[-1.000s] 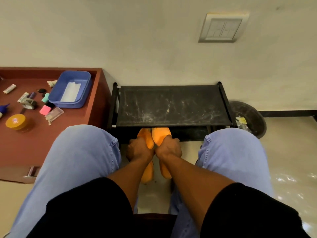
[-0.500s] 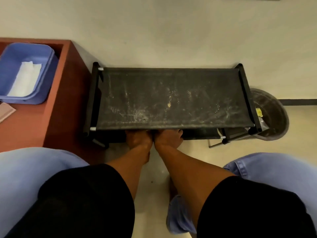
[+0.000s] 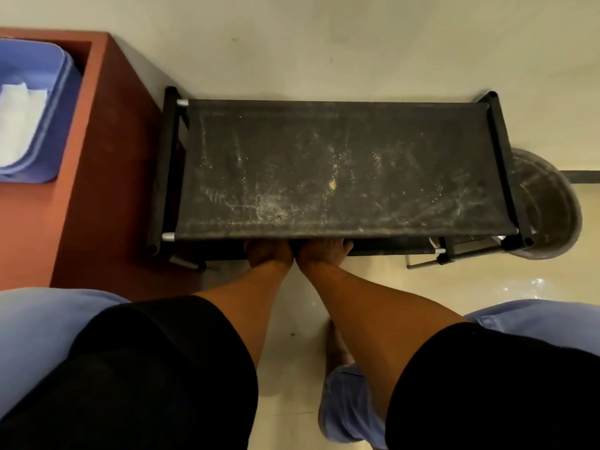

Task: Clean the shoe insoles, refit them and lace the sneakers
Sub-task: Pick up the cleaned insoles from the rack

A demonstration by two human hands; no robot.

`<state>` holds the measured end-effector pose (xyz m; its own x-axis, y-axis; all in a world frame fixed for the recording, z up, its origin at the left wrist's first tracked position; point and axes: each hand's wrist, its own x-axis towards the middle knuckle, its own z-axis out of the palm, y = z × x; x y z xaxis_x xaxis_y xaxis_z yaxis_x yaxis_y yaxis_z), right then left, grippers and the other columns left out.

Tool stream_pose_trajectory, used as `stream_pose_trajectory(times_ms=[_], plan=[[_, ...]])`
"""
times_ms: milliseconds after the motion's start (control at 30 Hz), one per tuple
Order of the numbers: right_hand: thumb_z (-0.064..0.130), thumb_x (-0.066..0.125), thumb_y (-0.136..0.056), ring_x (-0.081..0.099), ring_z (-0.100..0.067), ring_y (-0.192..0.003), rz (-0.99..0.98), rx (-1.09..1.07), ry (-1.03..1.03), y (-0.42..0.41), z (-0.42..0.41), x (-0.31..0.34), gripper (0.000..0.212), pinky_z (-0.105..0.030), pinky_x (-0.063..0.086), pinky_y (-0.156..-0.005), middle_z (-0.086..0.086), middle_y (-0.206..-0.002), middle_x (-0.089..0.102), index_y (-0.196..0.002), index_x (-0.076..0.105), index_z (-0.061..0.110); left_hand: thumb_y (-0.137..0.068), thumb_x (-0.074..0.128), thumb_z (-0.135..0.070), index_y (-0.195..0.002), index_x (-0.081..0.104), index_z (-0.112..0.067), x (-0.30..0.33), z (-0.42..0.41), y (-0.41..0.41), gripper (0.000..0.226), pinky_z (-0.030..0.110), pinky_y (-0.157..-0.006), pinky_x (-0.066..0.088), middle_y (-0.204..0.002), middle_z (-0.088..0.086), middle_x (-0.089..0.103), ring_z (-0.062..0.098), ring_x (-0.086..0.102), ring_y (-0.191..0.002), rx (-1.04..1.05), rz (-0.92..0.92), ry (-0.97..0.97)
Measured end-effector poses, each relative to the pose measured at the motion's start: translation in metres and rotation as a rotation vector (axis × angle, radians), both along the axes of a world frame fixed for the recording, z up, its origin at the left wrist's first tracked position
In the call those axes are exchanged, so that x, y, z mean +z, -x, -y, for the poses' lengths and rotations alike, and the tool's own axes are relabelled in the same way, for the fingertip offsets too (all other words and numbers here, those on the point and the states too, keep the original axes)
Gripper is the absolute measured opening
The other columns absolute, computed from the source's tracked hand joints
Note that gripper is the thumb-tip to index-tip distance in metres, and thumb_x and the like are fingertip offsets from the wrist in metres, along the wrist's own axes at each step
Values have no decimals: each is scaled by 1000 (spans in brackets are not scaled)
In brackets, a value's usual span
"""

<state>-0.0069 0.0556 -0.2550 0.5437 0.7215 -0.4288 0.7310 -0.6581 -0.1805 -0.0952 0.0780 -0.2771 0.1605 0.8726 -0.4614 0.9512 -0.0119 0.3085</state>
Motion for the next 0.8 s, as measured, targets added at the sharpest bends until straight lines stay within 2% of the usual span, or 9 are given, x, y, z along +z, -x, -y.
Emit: stream_pose_trajectory(times_ms=[67,133,200,233,333,433,567,667,800], plan=[[43,52,-97,35,-30,-141,3,74,34,0,2,1,60,-45,28,-113,-6,-151,44,-150,36,23,-106,51,-36,-143,54,-17,-1,4,0,41,38,-119,32,-150,9,51,31,42,-143,91,204,-50],[42,50,-98,28,-32,-145,9,117,83,-1,6,4,62,-48,28,-114,-7,-155,37,-154,30,23,-101,53,-50,-137,54,-38,-8,6,-1,38,41,-119,35,-148,0,52,28,45,-140,134,246,-93],[39,49,-98,24,-35,-146,17,155,131,-2,8,13,60,-51,28,-115,-7,-156,36,-154,32,24,-105,50,-38,-149,48,-26,1,8,4,46,42,-124,25,-157,6,44,30,37,-147,-90,24,-103],[37,51,-98,22,-37,-146,28,197,162,-3,10,17,60,-53,29,-114,-8,-156,36,-153,33,23,-105,50,-34,-152,45,-23,7,13,5,48,43,-124,24,-159,9,42,30,35,-148,-113,-53,-98],[36,63,-91,20,-41,-147,80,357,304,0,19,34,74,-55,30,-114,-13,-159,28,-155,28,21,-97,60,-40,-150,39,-24,34,30,8,59,46,-113,43,-155,8,41,30,41,-143,-74,-137,67],[44,72,-84,28,-40,-144,86,405,406,4,32,54,84,-51,34,-114,-16,-156,31,-154,31,22,-88,70,-43,-142,45,-20,60,44,14,64,44,-105,50,-145,8,49,30,49,-133,-171,-227,148],[40,67,-90,36,-38,-141,58,414,465,5,48,93,72,-52,40,-111,-11,-152,41,-152,36,21,-94,61,-38,-140,49,-21,101,53,20,51,43,-104,48,-140,7,54,30,54,-128,-336,-357,202],[35,62,-93,50,-34,-130,45,482,485,7,55,126,51,-51,46,-106,-8,-138,54,-140,49,21,-97,57,-35,-139,52,-21,138,59,24,45,42,-103,46,-139,6,57,28,56,-126,-402,-402,220],[37,58,-94,59,-31,-117,3,573,449,12,60,178,41,-47,49,-102,-5,-125,60,-132,58,20,-95,54,-43,-143,52,-25,187,61,36,52,44,-109,46,-142,5,56,29,56,-129,-442,-409,254]])
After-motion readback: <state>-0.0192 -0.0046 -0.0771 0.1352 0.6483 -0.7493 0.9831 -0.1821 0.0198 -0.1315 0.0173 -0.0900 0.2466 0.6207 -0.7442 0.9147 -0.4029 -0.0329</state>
